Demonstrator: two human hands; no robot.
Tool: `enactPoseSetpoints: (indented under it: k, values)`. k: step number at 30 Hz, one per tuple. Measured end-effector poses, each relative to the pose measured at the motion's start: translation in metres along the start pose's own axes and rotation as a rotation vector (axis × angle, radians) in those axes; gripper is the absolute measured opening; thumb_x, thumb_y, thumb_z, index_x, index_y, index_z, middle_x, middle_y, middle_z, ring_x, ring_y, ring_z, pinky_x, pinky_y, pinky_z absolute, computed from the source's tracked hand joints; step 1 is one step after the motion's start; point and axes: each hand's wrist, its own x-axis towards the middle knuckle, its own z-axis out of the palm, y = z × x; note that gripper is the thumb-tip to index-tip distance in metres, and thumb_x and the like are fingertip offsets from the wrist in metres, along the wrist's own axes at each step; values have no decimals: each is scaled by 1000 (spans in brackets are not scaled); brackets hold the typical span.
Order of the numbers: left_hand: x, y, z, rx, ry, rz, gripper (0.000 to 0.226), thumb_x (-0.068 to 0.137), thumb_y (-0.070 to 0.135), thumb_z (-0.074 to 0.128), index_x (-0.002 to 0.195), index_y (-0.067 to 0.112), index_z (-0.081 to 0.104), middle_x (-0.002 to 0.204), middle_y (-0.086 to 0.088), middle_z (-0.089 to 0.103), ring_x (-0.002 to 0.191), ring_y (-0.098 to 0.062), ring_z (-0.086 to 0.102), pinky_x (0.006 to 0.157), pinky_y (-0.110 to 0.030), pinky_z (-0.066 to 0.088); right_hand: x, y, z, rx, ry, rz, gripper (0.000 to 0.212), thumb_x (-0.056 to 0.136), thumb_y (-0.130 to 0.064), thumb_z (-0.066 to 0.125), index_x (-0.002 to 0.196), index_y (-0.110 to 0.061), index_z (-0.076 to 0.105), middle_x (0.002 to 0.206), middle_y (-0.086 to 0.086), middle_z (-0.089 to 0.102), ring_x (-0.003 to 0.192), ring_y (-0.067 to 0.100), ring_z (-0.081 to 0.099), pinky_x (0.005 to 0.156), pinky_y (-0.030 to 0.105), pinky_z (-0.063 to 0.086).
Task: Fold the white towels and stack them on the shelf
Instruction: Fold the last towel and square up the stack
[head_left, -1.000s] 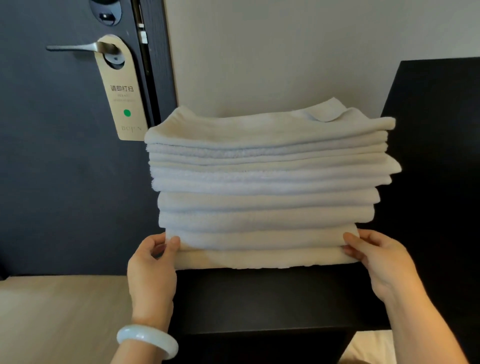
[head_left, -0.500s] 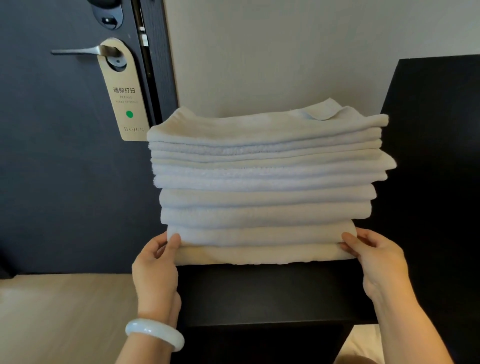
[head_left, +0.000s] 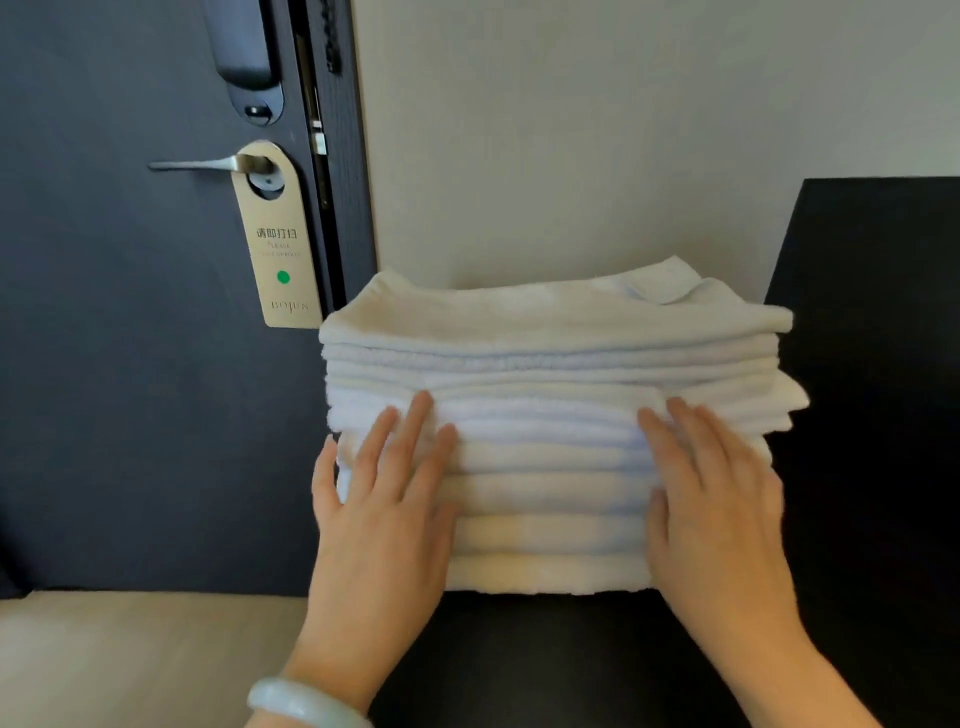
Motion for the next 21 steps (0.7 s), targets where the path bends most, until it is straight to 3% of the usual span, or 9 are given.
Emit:
enactPoseSetpoints:
  k: [1,3,6,9,12,13,16,18,21]
  values:
    - [4,-3,-6,-66,63,5,45,91,28,53,135,22,55,155,-2,35,142,-24,33,116,-56,20,6,1,-7,43,84,-4,61,81,-11,69,139,-20,52,145,7,49,135,26,40,111,49,30]
    - [33,-2,-21,-127,207,50,33,89,26,48,117,19,64,141,-2,49,131,-24,44,114,-53,23,34,-6,-26,171,228,-53,42,85,-11,57,125,-22,59,128,2,57,123,23,46,106,42,31]
    - [114,18,-46,-137,180,76,31,94,25,46,114,14,68,130,-7,61,127,-27,51,114,-46,26,115,-38,-53,294,223,-175,39,92,-8,44,128,-12,60,132,8,58,127,28,45,108,39,31]
    - [191,28,-55,-150,-212,16,42,102,35,40,141,20,49,140,-7,55,128,-27,50,105,-38,35,191,-63,-58,144,-173,-251,41,104,-19,42,144,-15,50,149,8,48,139,27,38,113,35,28]
    - [214,4,-30,99,-757,-55,62,101,56,29,155,28,22,160,-5,25,146,-27,26,119,-42,19,206,-51,-35,-110,-646,-352,44,109,-32,34,150,-18,43,157,4,39,142,24,37,107,24,24]
    - [208,-8,-19,106,-852,-75,65,99,60,25,156,29,16,162,-6,18,148,-30,19,120,-48,14,203,-38,-29,-133,-735,-320,47,109,-36,31,152,-20,39,159,3,35,144,23,33,108,23,21]
    - [190,-33,4,-2,-834,-105,77,89,75,19,155,38,9,165,-2,4,150,-35,2,117,-62,3,225,11,-26,-299,-595,-132,47,109,-35,28,153,-20,37,161,5,31,146,27,29,118,38,21]
    - [185,-32,4,131,-875,-104,80,79,84,10,150,51,-4,163,9,-12,149,-37,-10,111,-72,0,244,28,-34,-389,-520,-1,47,107,-34,34,153,-24,35,162,5,28,148,30,24,119,55,17]
    - [187,-26,2,201,-864,-142,73,81,84,8,146,56,-12,161,15,-18,149,-37,-13,109,-74,1,249,11,-30,-239,-397,-159,49,106,-34,40,154,-24,33,163,1,26,150,23,19,121,47,17]
